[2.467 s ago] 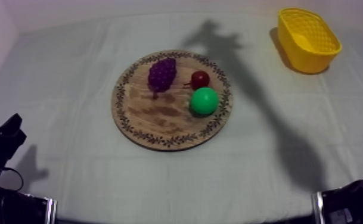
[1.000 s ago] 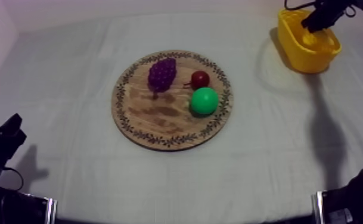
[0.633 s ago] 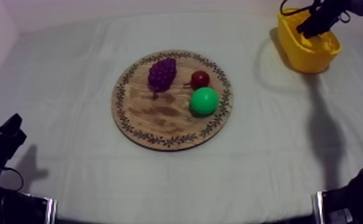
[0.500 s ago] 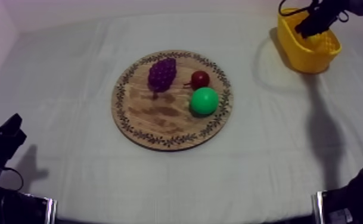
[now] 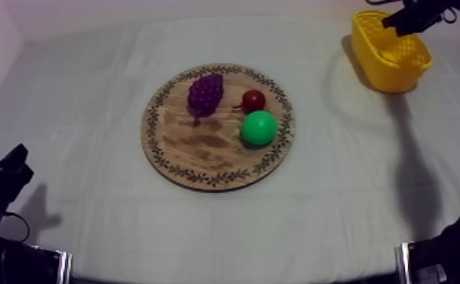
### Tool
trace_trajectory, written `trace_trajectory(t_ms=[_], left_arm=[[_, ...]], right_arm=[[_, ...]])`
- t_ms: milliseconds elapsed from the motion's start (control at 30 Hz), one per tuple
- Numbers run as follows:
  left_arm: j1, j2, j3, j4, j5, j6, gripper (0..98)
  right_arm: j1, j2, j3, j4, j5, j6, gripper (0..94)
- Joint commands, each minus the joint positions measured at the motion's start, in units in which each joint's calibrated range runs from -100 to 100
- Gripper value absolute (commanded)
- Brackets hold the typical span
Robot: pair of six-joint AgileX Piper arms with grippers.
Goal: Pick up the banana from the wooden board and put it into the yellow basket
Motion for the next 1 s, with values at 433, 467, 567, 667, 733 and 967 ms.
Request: trace_trajectory(t_ms=[433,467,567,667,733,967], left_arm=[[0.0,0.0,0.0,-0.01,0.0,0.0,0.1],[0.0,0.0,0.0,-0.01,0.0,0.0,0.1],[0.0,0.0,0.0,-0.01,0.0,0.0,0.1],[0.0,0.0,0.0,-0.01,0.0,0.0,0.1],[0.0,0.0,0.0,-0.01,0.0,0.0,0.1],[0.0,0.0,0.0,-0.01,0.0,0.0,0.1]], right_arm=[[2.9,-43.4,35.6,-7.4,-11.3,-1.6,0.6],[2.6,-46.2,38.5,-7.5,-12.2,-1.7,0.6],[1.8,-55.0,46.6,-7.6,-14.2,-1.7,0.6],[1.2,-64.2,54.4,-8.4,-15.0,-1.0,0.6],[1.2,-70.4,59.4,-10.0,-14.6,0.7,0.6],[0.3,-88.4,73.0,-12.5,-8.3,3.7,0.6]])
